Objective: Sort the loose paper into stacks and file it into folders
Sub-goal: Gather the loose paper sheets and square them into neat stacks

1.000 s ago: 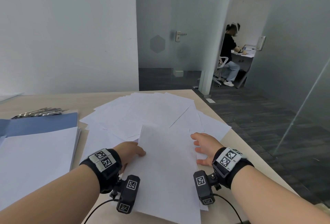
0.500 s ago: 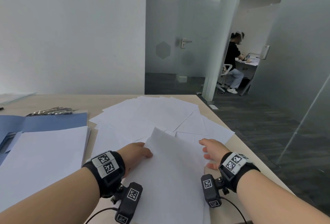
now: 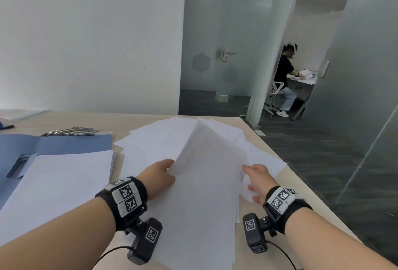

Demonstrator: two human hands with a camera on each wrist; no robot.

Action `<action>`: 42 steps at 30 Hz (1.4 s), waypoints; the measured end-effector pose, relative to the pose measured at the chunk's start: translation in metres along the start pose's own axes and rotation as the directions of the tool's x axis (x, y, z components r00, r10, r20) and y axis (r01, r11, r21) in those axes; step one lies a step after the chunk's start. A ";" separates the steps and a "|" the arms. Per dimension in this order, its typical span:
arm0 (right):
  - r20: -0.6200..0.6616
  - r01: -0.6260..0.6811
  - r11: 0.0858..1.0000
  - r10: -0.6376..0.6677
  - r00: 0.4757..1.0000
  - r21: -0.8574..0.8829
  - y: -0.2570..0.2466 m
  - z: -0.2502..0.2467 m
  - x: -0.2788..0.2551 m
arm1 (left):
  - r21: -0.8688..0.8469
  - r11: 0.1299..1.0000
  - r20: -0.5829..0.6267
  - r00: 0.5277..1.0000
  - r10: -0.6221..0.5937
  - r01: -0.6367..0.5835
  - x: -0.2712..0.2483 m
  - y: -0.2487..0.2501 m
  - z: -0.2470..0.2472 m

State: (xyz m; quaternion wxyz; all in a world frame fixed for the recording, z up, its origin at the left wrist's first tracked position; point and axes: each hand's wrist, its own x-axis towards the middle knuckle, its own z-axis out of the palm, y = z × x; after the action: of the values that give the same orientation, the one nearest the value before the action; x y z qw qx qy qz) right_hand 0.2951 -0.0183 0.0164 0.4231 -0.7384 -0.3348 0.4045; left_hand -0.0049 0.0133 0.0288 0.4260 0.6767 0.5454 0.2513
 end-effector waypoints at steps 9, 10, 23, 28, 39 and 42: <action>0.243 0.232 0.913 -0.321 0.915 0.335 -0.022 0.028 -0.021 | -0.437 0.865 -0.241 0.959 0.150 -0.245 -0.004 0.013 -0.012; 0.223 0.263 0.881 -0.369 0.902 0.392 -0.028 0.030 -0.022 | -0.470 0.837 -0.272 0.948 0.164 -0.279 -0.003 0.015 -0.015; 0.253 0.323 0.872 -0.428 0.867 0.368 -0.011 0.041 -0.027 | -0.592 0.784 -0.220 0.974 0.062 -0.184 -0.006 -0.018 -0.005; 0.236 0.372 0.877 -0.448 0.863 0.304 -0.006 0.049 -0.023 | -0.528 0.844 -0.136 0.990 0.024 -0.093 -0.010 -0.029 0.006; 0.168 0.357 0.932 -0.343 0.924 -0.067 -0.028 0.063 0.006 | -0.621 0.784 -0.264 0.940 -0.217 0.007 0.005 -0.062 -0.010; 0.152 0.412 0.842 -0.383 0.911 -0.347 -0.026 0.064 0.027 | -0.691 0.722 -0.303 0.907 -0.292 0.002 0.010 -0.064 -0.018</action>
State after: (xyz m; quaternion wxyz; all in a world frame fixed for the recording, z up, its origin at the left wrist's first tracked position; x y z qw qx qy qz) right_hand 0.2468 0.0379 0.0108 0.3371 -0.7034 -0.5670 0.2649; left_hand -0.0500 0.0315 -0.0174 0.5435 0.3639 0.5429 0.5267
